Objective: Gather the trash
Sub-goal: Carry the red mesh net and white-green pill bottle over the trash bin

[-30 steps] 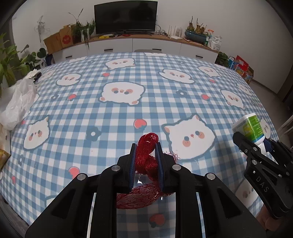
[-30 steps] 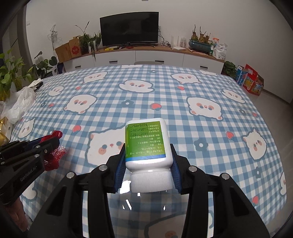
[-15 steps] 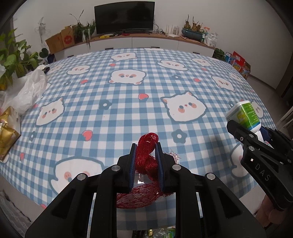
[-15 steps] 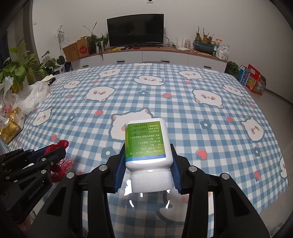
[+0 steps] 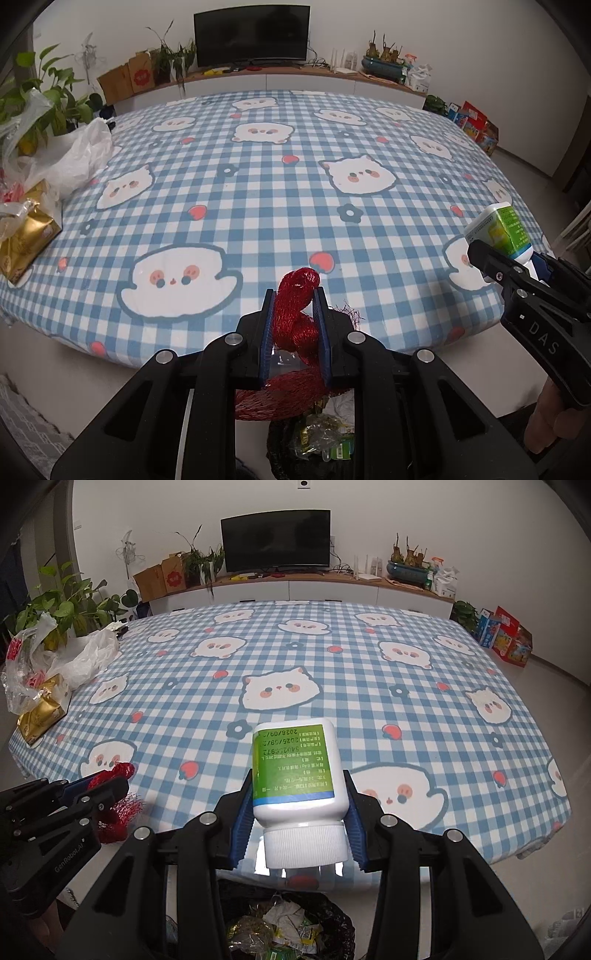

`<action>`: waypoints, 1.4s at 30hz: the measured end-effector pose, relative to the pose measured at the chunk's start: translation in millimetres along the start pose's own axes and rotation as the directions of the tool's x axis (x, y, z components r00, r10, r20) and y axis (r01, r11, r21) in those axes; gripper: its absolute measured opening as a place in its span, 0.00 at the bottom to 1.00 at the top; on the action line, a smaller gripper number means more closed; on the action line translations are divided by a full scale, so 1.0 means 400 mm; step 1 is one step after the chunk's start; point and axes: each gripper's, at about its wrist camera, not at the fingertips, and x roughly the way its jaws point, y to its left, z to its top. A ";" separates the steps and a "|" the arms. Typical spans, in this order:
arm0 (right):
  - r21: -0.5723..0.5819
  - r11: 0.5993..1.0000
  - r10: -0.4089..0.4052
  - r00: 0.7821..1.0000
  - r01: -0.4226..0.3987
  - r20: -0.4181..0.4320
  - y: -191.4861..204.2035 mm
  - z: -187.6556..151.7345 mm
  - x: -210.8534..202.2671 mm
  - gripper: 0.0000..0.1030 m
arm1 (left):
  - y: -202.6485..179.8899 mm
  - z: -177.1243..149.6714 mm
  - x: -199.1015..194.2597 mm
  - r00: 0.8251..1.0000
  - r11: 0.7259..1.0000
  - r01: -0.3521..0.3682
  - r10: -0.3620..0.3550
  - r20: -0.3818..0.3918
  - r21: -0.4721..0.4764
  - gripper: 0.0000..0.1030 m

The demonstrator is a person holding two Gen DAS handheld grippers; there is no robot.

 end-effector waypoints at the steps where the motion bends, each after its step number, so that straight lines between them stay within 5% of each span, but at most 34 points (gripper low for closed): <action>1: 0.000 1.000 0.002 1.000 -0.002 0.000 0.002 -0.011 -0.011 0.40 | 0.001 -0.010 -0.010 1.000 1.000 0.002 -0.002 0.003 -0.004 0.19; 18: -0.026 0.999 0.020 0.998 -0.022 -0.064 0.048 -0.212 -0.069 0.40 | 0.033 -0.222 -0.031 0.999 0.998 0.002 -0.004 -0.035 -0.058 0.19; 42: -0.011 0.999 0.027 0.978 -0.030 -0.209 0.047 -0.391 0.069 0.40 | 0.047 -0.362 0.096 0.995 0.998 -0.014 0.008 -0.102 -0.065 0.19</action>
